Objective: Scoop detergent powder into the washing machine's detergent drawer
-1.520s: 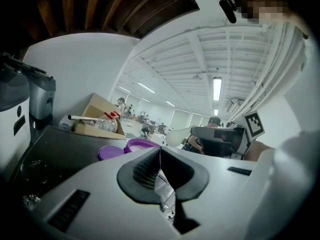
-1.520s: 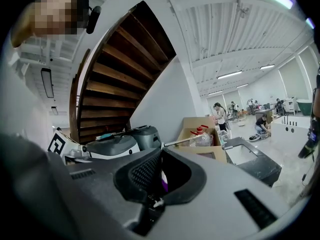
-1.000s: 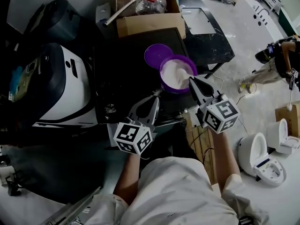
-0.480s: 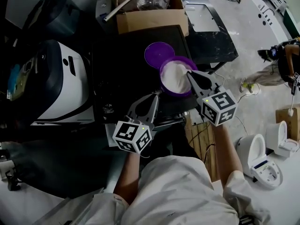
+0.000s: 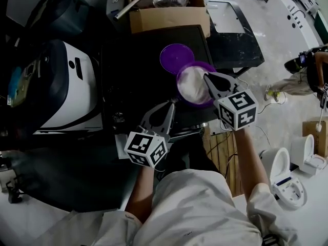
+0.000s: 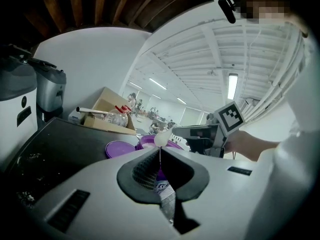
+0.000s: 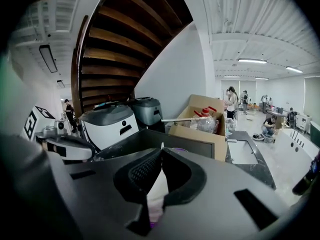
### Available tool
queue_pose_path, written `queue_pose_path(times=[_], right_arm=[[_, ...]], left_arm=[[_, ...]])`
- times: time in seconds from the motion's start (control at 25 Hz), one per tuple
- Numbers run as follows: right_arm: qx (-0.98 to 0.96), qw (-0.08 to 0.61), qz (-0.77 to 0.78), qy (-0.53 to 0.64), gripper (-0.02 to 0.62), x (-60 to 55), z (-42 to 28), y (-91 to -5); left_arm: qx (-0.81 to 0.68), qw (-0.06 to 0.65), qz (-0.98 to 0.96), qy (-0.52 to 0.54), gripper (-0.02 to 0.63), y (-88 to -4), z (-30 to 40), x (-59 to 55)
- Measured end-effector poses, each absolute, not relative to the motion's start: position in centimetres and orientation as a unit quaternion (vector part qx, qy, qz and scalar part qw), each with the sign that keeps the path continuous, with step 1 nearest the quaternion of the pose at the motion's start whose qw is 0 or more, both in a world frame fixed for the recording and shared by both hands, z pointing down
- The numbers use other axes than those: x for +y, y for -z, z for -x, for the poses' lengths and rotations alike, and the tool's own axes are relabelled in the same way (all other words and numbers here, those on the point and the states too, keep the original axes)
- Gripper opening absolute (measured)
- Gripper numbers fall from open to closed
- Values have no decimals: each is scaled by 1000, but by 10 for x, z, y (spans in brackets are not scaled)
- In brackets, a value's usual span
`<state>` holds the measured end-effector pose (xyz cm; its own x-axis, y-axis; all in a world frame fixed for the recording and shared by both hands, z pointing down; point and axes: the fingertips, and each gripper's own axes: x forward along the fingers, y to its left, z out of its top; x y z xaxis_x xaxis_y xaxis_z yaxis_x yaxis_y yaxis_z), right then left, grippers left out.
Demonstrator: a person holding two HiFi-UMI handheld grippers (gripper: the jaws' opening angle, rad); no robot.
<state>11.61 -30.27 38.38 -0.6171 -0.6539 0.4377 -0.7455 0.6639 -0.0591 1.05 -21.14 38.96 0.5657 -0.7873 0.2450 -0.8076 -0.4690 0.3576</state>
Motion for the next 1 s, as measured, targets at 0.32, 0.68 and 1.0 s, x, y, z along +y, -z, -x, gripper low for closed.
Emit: queue_pose_path(times=[0.32, 0.68, 1.0], right_arm=[[-887, 233, -381, -118, 8, -313, -112, -396], [-881, 264, -373, -119, 8, -321, -106, -404], [-887, 281, -347, -116, 8, -321, -95, -409]], left_arm=[[-476, 227, -849, -23, 20, -395, -6, -213], [-482, 229, -845, -22, 20, -396, -2, -215], [-486, 229, -843, -20, 20, -396, 2, -214]])
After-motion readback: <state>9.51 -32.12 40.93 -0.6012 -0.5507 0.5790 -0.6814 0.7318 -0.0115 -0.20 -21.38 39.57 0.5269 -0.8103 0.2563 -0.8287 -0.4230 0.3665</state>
